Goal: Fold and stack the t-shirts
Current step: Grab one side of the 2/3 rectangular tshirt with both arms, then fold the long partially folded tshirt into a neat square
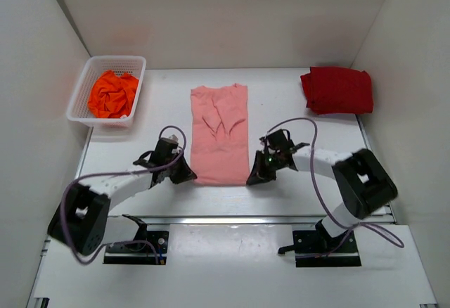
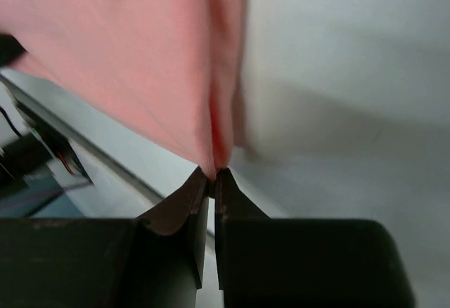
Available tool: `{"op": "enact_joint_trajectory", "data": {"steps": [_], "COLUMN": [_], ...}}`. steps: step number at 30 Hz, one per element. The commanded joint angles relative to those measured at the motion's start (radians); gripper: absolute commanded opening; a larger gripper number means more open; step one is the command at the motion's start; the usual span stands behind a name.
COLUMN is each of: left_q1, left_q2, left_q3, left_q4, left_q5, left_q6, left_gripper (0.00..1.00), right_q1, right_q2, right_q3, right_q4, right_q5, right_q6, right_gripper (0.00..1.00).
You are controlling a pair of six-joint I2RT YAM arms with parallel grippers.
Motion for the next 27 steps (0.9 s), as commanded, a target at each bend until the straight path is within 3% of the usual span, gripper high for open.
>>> {"op": "enact_joint_trajectory", "data": {"steps": [1,8,13,19,23,27], "left_q1": [-0.027,-0.081,-0.054,-0.006,0.090,0.176], "left_q2": [-0.181,-0.583,-0.722,-0.572,-0.388,-0.080], "left_q3": [-0.075,-0.223,-0.261,-0.104,0.041,0.284], "left_q4": [-0.207,-0.413,-0.470,-0.415,-0.336,-0.251], "left_q5": [0.027,0.094,0.133,0.087,0.114,0.122], "left_q6": [0.057,-0.047,-0.073,-0.009,0.061,0.150], "left_gripper": [0.00,0.00,0.00,0.00,0.00,0.00], "right_q1": [0.095,0.239,0.164,0.015,-0.113,-0.222], "right_q2": [-0.186,-0.532,-0.711,-0.653,-0.475,-0.212], "right_q3": [-0.116,-0.289,-0.385,-0.290,-0.097,0.144], "right_q4": [-0.133,-0.208,-0.219,-0.256,-0.274,-0.299], "right_q5": [0.090,0.090,0.038,-0.032,-0.080,-0.099], "right_q6": [0.029,0.231,0.276,0.143,0.038,-0.064], "right_gripper": [0.01,0.00,0.00,0.00,0.00,0.00]}}
